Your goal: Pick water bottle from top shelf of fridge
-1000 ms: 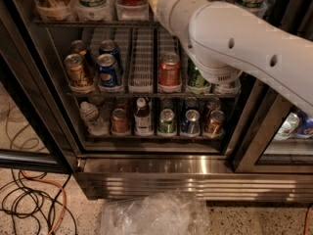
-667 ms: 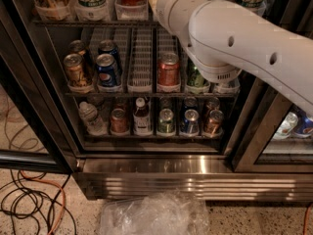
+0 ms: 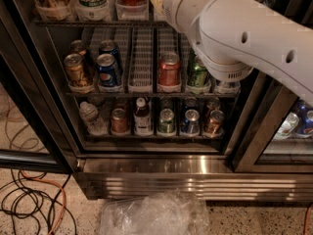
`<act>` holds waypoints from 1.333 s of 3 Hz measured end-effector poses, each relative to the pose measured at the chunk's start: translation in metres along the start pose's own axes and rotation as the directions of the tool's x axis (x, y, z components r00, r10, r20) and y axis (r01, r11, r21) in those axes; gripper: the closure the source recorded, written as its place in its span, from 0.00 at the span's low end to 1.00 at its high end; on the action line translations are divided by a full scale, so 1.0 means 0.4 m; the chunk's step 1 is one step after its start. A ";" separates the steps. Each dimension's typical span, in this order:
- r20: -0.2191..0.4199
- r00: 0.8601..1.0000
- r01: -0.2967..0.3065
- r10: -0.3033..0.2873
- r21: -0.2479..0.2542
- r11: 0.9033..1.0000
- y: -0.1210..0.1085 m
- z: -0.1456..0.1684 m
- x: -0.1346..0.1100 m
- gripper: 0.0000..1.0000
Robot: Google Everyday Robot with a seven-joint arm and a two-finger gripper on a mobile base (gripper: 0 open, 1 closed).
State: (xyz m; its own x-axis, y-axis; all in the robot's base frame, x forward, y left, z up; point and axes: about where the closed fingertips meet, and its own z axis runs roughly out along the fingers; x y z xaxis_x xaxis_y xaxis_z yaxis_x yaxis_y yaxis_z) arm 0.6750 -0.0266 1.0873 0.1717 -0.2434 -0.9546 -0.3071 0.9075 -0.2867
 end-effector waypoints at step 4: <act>-0.027 1.000 -0.008 0.007 -0.026 1.000 0.002 0.003 0.007 1.00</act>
Offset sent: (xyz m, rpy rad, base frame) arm 0.0071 0.0063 -0.0109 -0.0406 0.1053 0.0284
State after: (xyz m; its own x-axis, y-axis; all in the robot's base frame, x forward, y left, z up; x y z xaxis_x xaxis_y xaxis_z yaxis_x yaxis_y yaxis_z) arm 0.6762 -0.0261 1.0845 0.1438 -0.2462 -0.9585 -0.3330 0.9000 -0.2811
